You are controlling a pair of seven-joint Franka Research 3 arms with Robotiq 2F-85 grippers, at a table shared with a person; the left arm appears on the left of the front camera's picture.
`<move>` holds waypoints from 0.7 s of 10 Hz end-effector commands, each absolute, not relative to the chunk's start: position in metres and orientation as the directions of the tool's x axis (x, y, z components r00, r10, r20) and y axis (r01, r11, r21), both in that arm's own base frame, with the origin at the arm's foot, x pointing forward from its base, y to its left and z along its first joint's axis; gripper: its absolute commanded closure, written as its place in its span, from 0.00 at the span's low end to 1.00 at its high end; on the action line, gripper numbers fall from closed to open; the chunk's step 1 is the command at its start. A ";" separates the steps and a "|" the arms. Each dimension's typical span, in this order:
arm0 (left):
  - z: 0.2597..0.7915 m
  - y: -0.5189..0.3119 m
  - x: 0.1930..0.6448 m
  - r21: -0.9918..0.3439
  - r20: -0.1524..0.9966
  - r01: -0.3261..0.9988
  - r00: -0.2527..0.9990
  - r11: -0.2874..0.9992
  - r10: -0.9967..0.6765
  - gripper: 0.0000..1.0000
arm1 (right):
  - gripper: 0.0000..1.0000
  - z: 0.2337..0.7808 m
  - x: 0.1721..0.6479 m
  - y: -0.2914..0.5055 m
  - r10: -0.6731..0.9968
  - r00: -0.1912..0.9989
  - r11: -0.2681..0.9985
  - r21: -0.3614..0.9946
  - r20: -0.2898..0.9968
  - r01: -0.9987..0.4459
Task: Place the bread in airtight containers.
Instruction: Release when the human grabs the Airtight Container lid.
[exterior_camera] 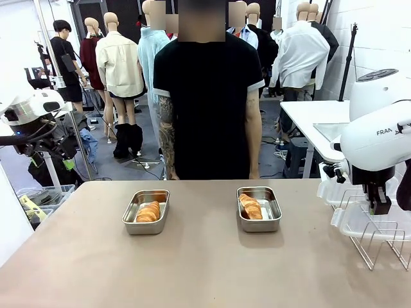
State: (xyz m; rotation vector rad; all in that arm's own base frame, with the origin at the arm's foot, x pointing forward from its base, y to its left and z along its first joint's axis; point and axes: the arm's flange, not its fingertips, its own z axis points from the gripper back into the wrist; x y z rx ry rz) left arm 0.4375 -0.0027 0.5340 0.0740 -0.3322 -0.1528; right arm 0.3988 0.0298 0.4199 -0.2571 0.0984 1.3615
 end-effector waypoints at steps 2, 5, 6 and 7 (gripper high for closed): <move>0.535 -0.001 0.438 0.094 0.330 0.134 0.931 0.987 -0.158 0.00 | 1.00 0.441 0.386 0.039 0.942 0.248 0.223 -0.130 -0.226 -0.966; 0.535 -0.001 0.438 0.094 0.330 0.134 0.931 0.987 -0.158 0.00 | 1.00 0.521 0.350 0.082 0.912 0.325 0.276 -0.214 -0.251 -0.937; 0.535 -0.001 0.438 0.094 0.330 0.134 0.931 0.987 -0.158 0.00 | 1.00 0.547 0.350 0.094 0.900 0.366 0.313 -0.234 -0.238 -0.921; 0.535 -0.001 0.438 0.094 0.330 0.134 0.931 0.987 -0.158 0.00 | 1.00 0.575 0.351 0.105 0.895 0.400 0.351 -0.244 -0.197 -0.904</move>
